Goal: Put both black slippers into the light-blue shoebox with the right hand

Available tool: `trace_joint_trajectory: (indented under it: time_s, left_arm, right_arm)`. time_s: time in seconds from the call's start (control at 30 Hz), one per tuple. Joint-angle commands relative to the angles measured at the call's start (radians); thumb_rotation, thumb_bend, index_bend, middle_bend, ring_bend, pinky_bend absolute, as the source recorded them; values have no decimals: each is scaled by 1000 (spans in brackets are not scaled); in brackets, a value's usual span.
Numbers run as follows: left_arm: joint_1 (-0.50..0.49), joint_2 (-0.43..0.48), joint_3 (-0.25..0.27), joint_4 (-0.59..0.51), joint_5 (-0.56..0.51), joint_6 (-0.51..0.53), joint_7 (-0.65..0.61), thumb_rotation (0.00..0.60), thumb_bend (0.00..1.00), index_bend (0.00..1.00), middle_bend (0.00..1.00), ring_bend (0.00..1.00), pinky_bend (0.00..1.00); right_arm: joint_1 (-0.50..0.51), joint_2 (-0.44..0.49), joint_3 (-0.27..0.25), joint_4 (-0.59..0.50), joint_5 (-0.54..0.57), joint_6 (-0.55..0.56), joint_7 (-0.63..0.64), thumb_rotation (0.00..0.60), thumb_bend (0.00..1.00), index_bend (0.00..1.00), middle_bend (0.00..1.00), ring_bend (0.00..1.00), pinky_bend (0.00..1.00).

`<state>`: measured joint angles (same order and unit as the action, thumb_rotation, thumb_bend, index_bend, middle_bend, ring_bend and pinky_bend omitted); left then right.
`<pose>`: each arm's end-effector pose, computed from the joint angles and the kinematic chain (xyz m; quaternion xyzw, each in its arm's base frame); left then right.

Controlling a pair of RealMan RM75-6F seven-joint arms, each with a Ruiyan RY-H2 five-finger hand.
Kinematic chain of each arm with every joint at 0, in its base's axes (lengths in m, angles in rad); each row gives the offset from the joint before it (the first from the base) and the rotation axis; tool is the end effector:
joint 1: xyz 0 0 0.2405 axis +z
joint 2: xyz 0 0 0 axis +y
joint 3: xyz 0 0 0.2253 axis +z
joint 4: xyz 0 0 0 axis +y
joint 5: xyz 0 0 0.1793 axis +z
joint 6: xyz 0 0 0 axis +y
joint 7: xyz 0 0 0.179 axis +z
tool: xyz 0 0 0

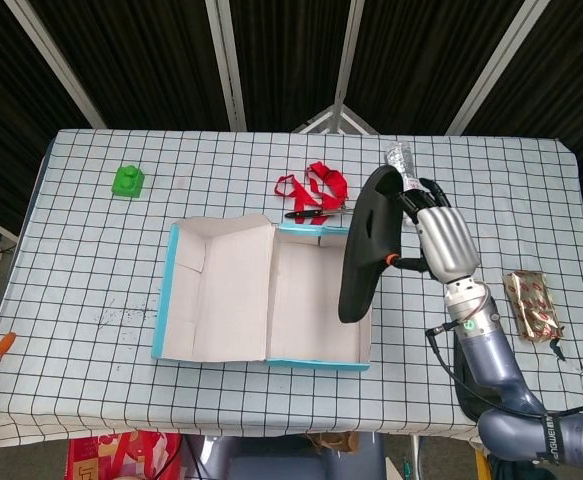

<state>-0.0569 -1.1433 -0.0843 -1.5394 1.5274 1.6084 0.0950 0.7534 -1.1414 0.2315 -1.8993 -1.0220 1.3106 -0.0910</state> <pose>-0.2705 0.2083 0.1969 -0.5872 -0.3010 -0.3885 0.6432 -0.0829 -0.3509 0.1558 0.5898 -0.4048 0.5450 0.4374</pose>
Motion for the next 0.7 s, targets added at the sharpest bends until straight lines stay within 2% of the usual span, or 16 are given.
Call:
trace_joint_trajectory:
  time_s: [0.03,0.3,0.5,0.7]
  left_arm:
    - [-5,-9,3,8,7,-4,3,600,273,47,0,0,15]
    - [-4,-6,-1,8,-4,-4,-4,600,272,46,0,0,15]
    - [-2,-1,-3,8,-7,-1,-13,600,273,46,0,0,15]
    - [-3,3,-3,10,-8,-4,-20,600,272,47,0,0,15]
  right_arm:
    - [0,-58,17,17,0,20,-25,600,565,515,478,256,104]
    - [-2,-171,-3,42,-57,25,-72,600,566,515,478,257,103]
    - [3,-276,-5,100,-83,28,-109,600,567,515,479,261,104]
    - [4,-342,-1,167,-104,18,-114,600,567,515,483,267,104]
